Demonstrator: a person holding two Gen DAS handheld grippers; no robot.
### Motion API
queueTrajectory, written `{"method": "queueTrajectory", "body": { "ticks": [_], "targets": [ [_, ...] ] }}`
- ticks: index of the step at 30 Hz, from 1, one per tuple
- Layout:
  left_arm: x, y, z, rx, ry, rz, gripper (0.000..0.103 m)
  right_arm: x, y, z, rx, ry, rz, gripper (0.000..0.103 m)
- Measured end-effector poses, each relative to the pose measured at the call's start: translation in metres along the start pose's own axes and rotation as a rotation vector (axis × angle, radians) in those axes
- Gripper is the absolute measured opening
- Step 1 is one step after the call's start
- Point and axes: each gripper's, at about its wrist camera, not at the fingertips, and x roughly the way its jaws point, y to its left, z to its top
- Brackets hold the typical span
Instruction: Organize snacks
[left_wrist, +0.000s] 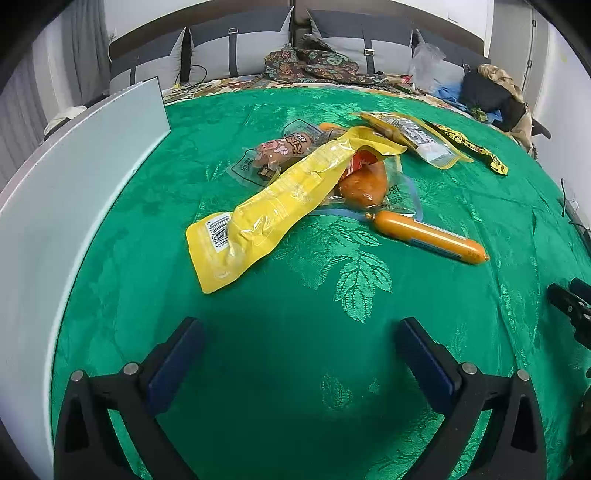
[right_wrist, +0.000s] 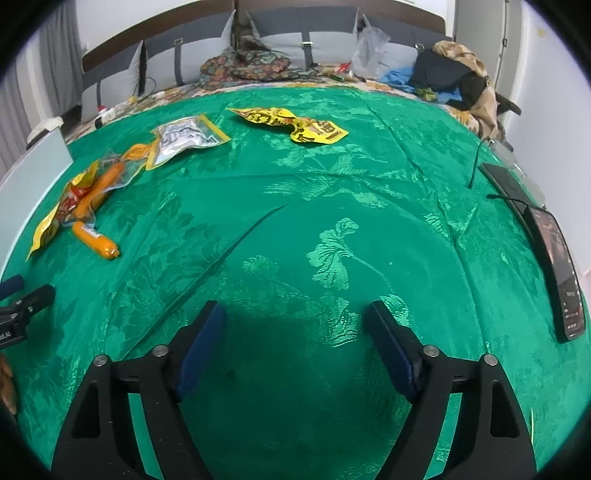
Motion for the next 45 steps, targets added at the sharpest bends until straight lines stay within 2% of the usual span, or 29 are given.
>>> {"method": "queueTrajectory", "body": {
  "ticks": [45],
  "targets": [
    [0.0022, -0.0008, 0.0018, -0.005, 0.0, -0.003, 0.103, 0.0012, -0.0003, 0.0005, 0.001, 0.003, -0.008, 0.086]
  ]
}}
